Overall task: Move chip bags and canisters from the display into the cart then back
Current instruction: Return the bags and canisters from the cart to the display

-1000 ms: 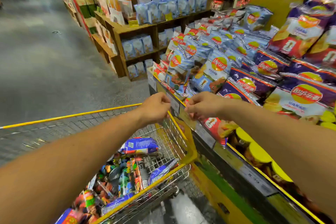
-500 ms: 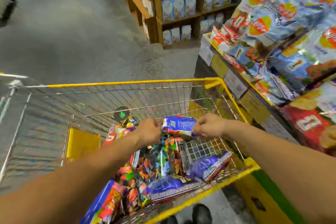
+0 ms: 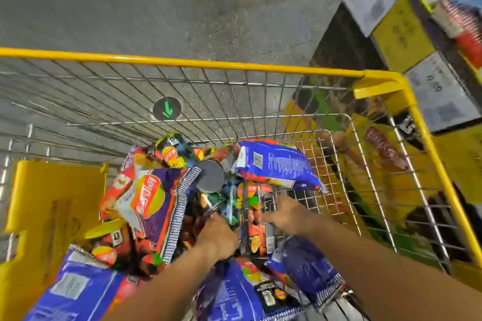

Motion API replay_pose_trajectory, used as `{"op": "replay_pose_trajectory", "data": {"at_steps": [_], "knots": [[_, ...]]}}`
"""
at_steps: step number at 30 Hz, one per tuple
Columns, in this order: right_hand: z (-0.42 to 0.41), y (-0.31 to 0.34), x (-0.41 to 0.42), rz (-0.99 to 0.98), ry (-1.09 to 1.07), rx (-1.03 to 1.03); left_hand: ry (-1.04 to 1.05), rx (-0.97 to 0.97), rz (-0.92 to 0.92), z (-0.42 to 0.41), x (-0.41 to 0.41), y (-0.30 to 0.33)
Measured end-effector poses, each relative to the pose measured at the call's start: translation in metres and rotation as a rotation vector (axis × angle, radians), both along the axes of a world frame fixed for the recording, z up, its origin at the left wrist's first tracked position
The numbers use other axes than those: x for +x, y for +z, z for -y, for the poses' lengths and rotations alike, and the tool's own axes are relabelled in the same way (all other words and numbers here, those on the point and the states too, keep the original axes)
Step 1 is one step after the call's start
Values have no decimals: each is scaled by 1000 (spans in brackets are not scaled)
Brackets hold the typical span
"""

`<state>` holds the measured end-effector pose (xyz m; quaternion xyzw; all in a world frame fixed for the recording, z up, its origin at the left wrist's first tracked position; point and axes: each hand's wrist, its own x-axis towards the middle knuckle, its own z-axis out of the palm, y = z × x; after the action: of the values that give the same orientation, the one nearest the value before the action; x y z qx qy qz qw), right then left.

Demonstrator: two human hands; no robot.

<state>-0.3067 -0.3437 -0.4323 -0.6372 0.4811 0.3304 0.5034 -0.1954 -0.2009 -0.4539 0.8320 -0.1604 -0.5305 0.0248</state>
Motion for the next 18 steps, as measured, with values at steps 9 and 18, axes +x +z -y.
{"op": "replay_pose_trajectory", "data": {"at_steps": [9, 18], "knots": [[-16, -85, -10, 81, -347, -44, 363, -113, 27, 12, -9, -57], [1, 0, -12, 223, -440, 26, 483, -370, -188, 23, -6, 4]]}}
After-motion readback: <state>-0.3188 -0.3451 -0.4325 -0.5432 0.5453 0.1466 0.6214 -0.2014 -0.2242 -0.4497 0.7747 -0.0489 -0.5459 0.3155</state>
